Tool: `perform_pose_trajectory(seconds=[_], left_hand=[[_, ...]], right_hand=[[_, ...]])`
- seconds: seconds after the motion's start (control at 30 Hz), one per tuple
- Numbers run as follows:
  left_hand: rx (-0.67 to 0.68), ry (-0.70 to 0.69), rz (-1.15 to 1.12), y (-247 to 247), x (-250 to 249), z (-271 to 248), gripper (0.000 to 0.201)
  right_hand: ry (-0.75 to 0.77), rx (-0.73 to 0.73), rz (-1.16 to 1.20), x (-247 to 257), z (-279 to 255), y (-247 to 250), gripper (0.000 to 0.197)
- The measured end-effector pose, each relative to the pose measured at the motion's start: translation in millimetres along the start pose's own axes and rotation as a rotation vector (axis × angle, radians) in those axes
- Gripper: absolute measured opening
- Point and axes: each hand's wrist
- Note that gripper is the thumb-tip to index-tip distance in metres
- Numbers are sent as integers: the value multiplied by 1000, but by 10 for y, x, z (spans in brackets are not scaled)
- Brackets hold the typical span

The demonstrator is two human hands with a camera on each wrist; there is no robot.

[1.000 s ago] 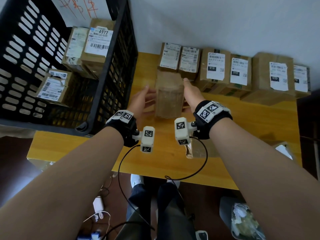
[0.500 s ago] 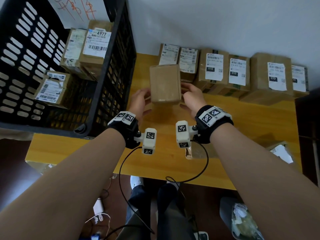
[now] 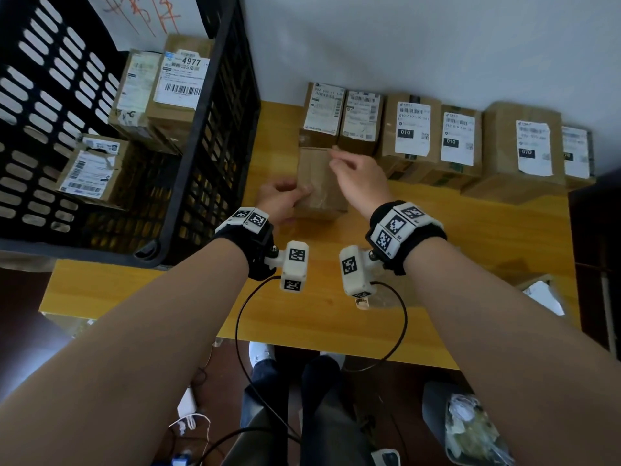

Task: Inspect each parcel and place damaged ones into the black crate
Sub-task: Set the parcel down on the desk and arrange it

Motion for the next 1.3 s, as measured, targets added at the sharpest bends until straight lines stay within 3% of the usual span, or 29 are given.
perform_pose_trajectory(seconds=[0.1,0.2,0.33,0.53,0.8,0.87,0.93,1.0,1.13,1.2,1.3], left_hand=[[20,-9,31,-28,-12,-1,27],[24,12,34,-33,-19,19,33],[23,18,46,-25,6,53,35],[-19,4,56,-38,55,68,26],[0,14,49,-12,50,74,29],[13,23,46,11,45,56,37],[31,29,39,48,48,29,51],[64,31,39,73,50,-19,62],[93,10,54,66,14,-97,71],[92,11,56,52,-72,-146,64],[109,19,16,75,-280,-232,51]], right_hand=[[-14,119,-329,67,46,-87,60],[-22,150,-479,75,133,-154,57],[-33,160,-492,51,201,-192,51],[-55,180,-444,39,171,-259,49],[-66,175,-257,14,178,-167,53],[-83,91,-66,-46,188,-96,48],[-108,-90,161,-115,189,-2,43],[-210,-162,329,-149,200,49,36],[-545,146,358,-140,133,11,54],[-558,229,347,-87,66,2,57],[-503,207,275,66,-15,74,64]])
Point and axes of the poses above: each hand's wrist, its own z-axis towards the middle knuckle, its own y-axis out of the back of the hand, x = y × z, and after that the axes turned 11 degrees about -y, right-handed
